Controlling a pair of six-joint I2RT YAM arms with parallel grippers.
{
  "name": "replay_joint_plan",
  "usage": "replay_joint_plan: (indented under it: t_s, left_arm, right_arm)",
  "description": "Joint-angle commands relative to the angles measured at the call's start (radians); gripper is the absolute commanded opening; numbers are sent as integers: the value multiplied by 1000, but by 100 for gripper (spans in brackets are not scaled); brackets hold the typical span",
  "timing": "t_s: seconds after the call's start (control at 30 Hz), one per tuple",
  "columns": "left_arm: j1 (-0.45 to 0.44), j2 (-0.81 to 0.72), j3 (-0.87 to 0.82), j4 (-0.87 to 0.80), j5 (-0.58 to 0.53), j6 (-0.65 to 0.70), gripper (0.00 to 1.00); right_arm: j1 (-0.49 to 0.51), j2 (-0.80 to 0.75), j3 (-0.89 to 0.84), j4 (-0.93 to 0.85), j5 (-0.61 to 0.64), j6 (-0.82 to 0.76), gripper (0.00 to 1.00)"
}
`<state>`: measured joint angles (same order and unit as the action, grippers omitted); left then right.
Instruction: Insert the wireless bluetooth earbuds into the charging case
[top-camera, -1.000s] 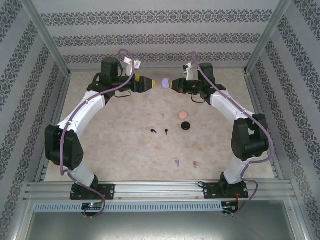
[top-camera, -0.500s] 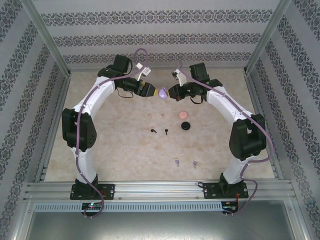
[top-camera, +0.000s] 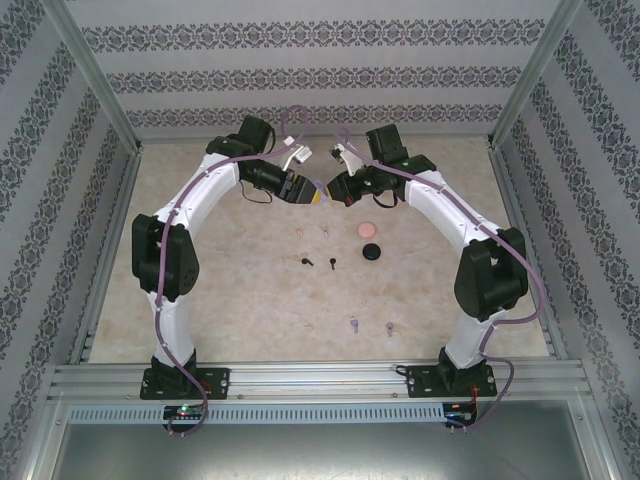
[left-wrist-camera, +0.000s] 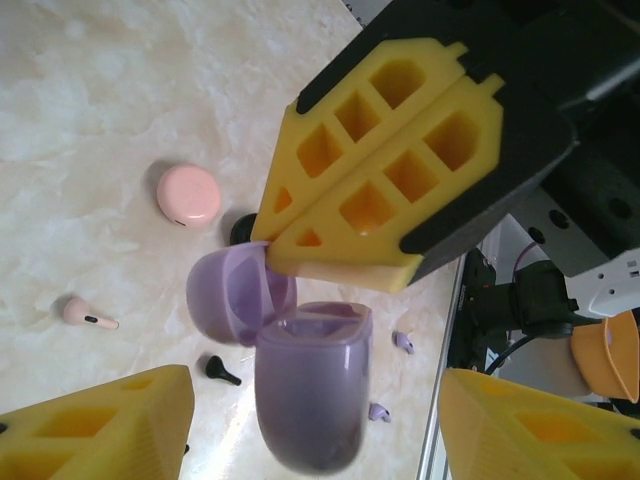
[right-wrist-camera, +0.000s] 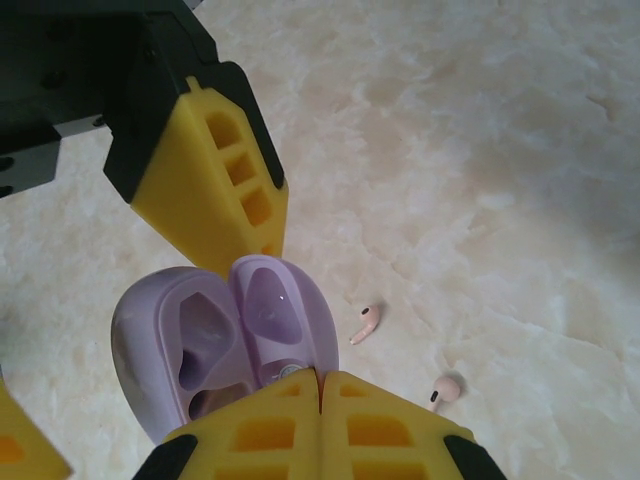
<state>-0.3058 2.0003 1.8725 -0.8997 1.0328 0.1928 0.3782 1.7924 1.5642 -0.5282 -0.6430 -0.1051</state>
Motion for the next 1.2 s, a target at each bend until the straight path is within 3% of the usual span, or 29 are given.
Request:
replay_joint_plan:
  t_s: [0.0, 0.47, 0.63, 0.83, 0.93, 1.17]
  left_arm:
    - [-8, 12, 29, -35, 27, 33, 63]
    - [-9, 20, 29, -39, 47, 43, 38]
    - [-8, 22, 29, -35, 56, 46, 25]
    - [-8, 19, 22, -28, 65, 45, 0]
    - [-6, 3, -2, 3, 67, 38, 0]
    - [-2, -49, -75, 93, 40, 6, 0]
  right_arm:
    - [17, 9, 34, -14, 2, -21, 0]
    - [25, 19, 49, -6, -1, -10, 0]
    - [25, 21, 49, 0, 0, -4, 0]
    - [23, 18, 51, 22, 37, 29, 1]
    - [8, 9, 56, 43, 63, 78, 25]
    - [-50, -94, 1, 86, 27, 203, 41]
